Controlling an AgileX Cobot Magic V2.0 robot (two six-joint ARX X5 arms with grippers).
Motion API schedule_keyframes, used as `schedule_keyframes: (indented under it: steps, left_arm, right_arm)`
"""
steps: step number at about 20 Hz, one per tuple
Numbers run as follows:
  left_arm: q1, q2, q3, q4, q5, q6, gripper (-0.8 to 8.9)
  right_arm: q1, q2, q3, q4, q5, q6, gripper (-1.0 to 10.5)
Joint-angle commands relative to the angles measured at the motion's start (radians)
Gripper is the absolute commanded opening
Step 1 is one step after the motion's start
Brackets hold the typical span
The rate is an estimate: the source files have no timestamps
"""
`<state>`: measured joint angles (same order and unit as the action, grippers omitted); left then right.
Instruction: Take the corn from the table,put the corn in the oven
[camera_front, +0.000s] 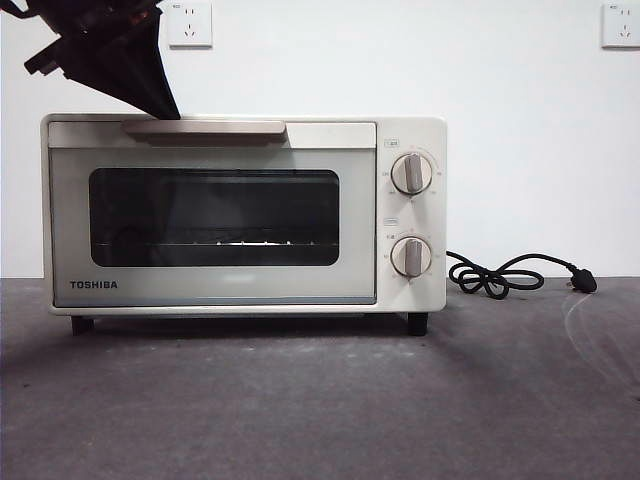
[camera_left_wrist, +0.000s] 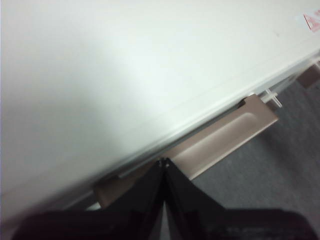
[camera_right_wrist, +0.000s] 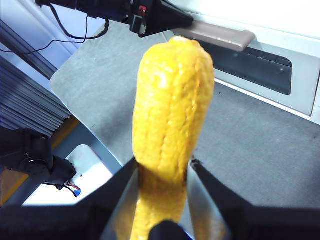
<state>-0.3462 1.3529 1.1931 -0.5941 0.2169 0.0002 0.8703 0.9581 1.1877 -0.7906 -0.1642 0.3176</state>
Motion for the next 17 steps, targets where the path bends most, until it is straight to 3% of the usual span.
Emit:
schedule_keyframes:
  steps: [1,17]
  left_arm:
    - [-0.005,0.022,-0.023,-0.097,-0.008,0.012,-0.05]
    - [-0.073,0.021,-0.023,-0.405,-0.007,0.053,-0.05]
  right_arm:
    - [0.002,-0.001,0.004,0.006,0.006,-0.006,-0.1]
    - [0.002,0.000,0.004,0.014,0.012,-0.007,-0.1]
